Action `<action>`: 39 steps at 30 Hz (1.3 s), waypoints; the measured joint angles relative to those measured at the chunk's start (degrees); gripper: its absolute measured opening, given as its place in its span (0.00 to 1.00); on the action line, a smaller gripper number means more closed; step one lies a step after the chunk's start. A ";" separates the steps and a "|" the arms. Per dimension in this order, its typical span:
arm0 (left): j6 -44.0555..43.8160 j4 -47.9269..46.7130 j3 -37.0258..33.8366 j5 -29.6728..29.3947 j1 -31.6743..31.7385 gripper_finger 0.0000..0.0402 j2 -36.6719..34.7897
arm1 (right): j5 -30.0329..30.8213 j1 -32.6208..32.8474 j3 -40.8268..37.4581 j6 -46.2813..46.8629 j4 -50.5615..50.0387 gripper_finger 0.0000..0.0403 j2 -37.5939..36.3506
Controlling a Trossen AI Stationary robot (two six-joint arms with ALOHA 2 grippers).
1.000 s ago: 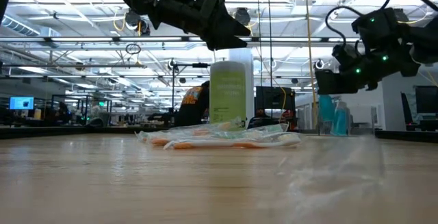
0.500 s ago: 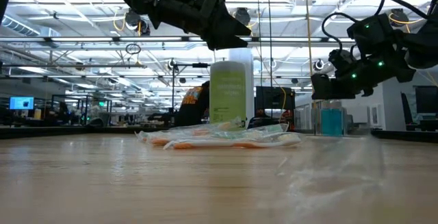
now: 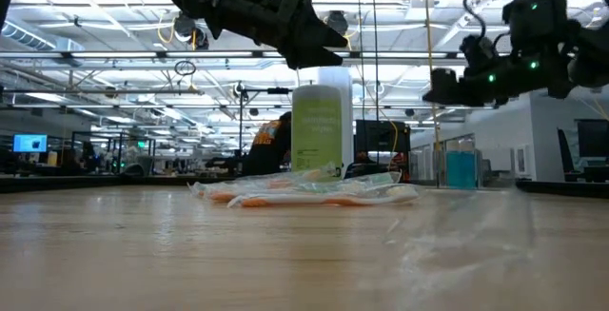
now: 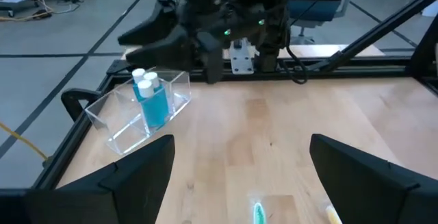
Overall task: Pick & Place toothbrushing station
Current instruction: Put the orange toothbrush into the transparent organizer
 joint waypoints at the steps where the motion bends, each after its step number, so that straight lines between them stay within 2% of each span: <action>1: -0.39 -0.47 0.00 0.00 0.00 0.87 -0.04 | -0.75 0.82 0.31 -0.35 -0.15 0.54 -1.53; 5: -1.03 -4.74 -0.97 -0.01 0.00 0.87 -0.02 | -9.46 3.13 3.63 0.32 -5.44 0.54 -7.79; 8: -3.51 -4.06 -4.00 -0.02 0.16 0.87 -0.08 | -19.07 3.50 9.72 3.48 -19.65 0.54 -11.83; 10: -5.74 -3.77 -6.60 -1.45 0.72 0.87 -1.71 | -23.27 3.50 14.22 4.89 -28.81 0.54 -12.79; 13: -8.30 -0.27 -11.22 -7.83 0.85 0.87 -4.51 | -26.84 3.50 18.61 4.65 -36.21 0.54 -13.18; 16: -11.58 -0.30 -16.94 -16.85 -0.24 0.87 -7.05 | -29.72 3.57 18.98 5.26 -36.61 0.53 -13.19; 19: -15.01 -4.74 -21.54 -24.65 -2.41 0.87 -10.12 | -29.89 4.00 18.81 5.43 -38.19 0.53 -13.24; 22: -18.50 -10.81 -24.19 -28.64 -4.96 0.87 -11.19 | -29.89 4.02 18.81 5.05 -39.60 0.53 -13.16; 27: -24.37 -13.78 -26.48 -29.43 -8.32 0.87 -10.43 | -29.82 4.02 18.81 4.39 -39.03 0.53 -12.89; 31: -24.55 -13.99 -27.41 -28.60 -10.81 0.87 -7.66 | -29.75 4.02 18.81 4.43 -38.93 0.53 -12.87; 39: -26.46 -12.60 -27.12 -32.00 -13.18 0.87 -0.84 | -29.60 4.22 18.77 4.85 -37.72 0.53 -12.46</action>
